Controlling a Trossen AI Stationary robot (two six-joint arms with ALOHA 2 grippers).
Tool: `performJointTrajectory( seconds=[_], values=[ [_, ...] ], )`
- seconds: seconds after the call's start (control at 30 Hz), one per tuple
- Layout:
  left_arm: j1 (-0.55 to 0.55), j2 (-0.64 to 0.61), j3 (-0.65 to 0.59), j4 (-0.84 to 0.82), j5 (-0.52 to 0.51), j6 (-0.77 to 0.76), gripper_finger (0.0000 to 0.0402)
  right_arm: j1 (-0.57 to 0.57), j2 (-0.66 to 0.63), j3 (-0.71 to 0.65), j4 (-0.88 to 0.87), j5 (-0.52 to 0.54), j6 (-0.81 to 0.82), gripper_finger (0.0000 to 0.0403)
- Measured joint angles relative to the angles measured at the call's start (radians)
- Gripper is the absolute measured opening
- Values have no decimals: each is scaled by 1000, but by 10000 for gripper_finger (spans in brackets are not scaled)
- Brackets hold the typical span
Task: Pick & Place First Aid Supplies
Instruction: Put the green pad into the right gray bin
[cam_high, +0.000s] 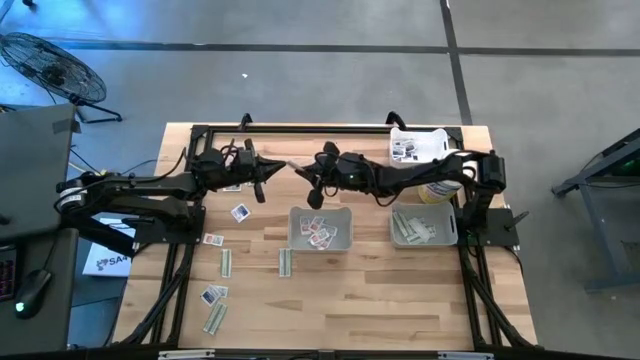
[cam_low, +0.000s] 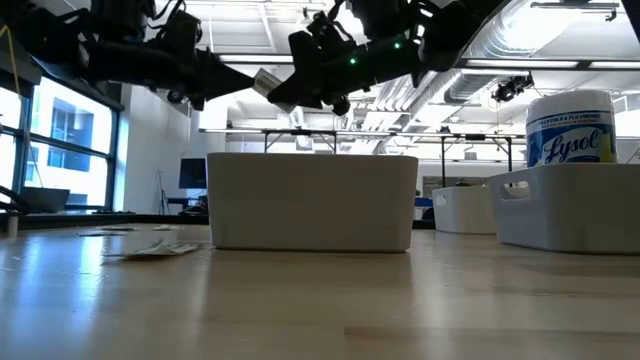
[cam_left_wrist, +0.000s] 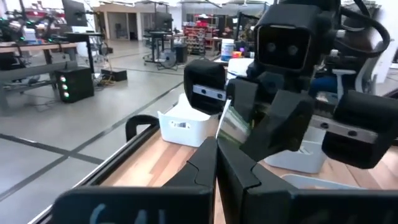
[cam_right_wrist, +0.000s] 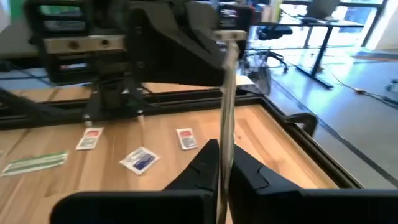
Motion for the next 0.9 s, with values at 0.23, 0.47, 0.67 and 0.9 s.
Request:
performJointTrajectory(
  seconds=[0.23,0.47,0.67,0.9],
  values=[
    [0,-2,0,-22,32,0,16,3,-16,0,-37,-14,-17,4],
    [0,-49,4,-62,36,6,100,33,-104,0,-202,58,-39,2],
    [0,-161,5,-214,27,58,145,72,-242,1,-544,185,-57,1],
    [0,-285,5,-422,-57,79,152,119,-502,1,-1224,122,197,1]
  ],
)
